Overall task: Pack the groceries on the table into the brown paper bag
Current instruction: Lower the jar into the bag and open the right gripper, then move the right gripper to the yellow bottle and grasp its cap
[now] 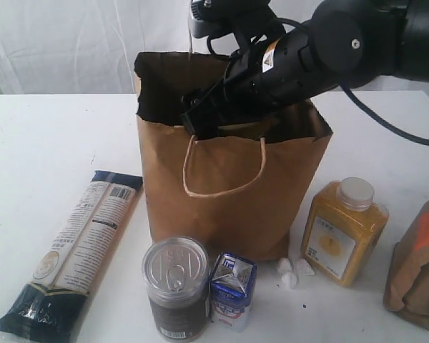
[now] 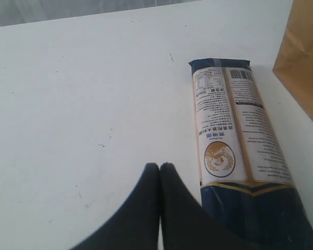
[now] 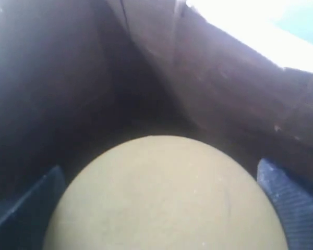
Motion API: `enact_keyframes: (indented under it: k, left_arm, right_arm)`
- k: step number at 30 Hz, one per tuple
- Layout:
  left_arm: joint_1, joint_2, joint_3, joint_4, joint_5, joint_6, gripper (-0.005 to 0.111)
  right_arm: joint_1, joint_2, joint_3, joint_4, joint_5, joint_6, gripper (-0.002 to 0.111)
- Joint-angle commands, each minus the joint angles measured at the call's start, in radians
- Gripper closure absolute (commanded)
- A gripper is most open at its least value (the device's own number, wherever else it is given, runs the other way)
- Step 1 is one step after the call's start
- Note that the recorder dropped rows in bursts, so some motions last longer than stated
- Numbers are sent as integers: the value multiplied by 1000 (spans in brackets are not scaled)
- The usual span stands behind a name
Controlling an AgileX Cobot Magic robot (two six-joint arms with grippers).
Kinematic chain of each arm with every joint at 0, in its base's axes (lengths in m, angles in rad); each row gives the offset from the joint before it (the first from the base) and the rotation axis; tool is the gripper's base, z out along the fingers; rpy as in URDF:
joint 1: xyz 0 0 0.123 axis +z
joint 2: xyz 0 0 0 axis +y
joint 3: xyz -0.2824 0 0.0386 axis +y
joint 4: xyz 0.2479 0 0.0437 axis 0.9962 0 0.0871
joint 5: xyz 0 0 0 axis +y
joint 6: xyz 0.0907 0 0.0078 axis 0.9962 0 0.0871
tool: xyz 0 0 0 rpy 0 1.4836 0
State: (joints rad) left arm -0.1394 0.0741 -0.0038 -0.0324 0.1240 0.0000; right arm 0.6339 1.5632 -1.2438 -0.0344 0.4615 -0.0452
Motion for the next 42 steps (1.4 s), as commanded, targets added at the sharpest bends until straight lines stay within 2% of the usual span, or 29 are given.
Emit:
enact_keyframes:
  k: [1,6,10,26,36,40,42]
  left_arm:
    - [2,-5,4,-8,4,0,107]
    - [2,-5,4,-8,4,0,107]
    - [2,-5,4,-8,4,0,107]
    - [2,-5,4,-8,4,0,107]
    - [2,-5,4,-8,4,0,107]
    - [2,-5,4,-8,4,0,107]
    - [2,-5,4,-8,4,0,107]
  right_arm:
    - [-6,0,0,-7,1,4,32]
    - [-6,6,0,-8,-15,34,14]
    - [-6,0,0,-9,3,45,8]
    - [-6,-66,0,-11,0,45,8]
    - [-6,-309,0,-15,6,45,8]
    - [-6,-436,0,-66,110,55,8]
    - [-6,-505,0,-117,238,96,8]
